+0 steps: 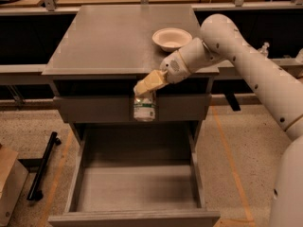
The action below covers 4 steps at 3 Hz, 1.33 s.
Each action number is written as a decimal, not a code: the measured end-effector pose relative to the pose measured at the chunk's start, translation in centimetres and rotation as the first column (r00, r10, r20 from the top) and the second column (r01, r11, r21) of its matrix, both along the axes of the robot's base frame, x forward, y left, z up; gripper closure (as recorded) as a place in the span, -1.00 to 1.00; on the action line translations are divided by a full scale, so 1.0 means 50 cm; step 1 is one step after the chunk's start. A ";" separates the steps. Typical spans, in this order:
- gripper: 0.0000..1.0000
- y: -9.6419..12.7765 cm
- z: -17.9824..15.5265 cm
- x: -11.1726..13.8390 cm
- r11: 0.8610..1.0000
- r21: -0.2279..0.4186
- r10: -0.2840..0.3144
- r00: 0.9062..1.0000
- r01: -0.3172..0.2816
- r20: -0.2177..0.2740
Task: Pick 7up can from middle drawer and place on counter
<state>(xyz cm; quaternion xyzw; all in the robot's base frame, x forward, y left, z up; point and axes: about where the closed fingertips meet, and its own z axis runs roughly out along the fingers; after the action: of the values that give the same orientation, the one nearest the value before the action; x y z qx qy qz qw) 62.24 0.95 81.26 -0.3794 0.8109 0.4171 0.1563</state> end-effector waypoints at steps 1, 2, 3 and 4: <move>1.00 0.009 0.091 0.036 0.999 -0.051 -0.008 0.995 0.013 0.103; 1.00 0.022 0.167 0.083 0.996 -0.091 -0.008 0.982 0.026 0.191; 1.00 0.017 0.214 0.181 0.986 -0.087 -0.114 0.950 0.145 0.291; 1.00 0.014 0.241 0.247 0.972 -0.079 -0.179 0.920 0.220 0.349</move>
Offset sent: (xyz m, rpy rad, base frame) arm 0.0740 0.0122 0.1406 -0.1390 -0.3106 -0.0369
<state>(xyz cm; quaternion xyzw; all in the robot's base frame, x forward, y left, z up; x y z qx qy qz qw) 74.59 1.64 93.29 -0.3694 0.8293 0.2789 0.3132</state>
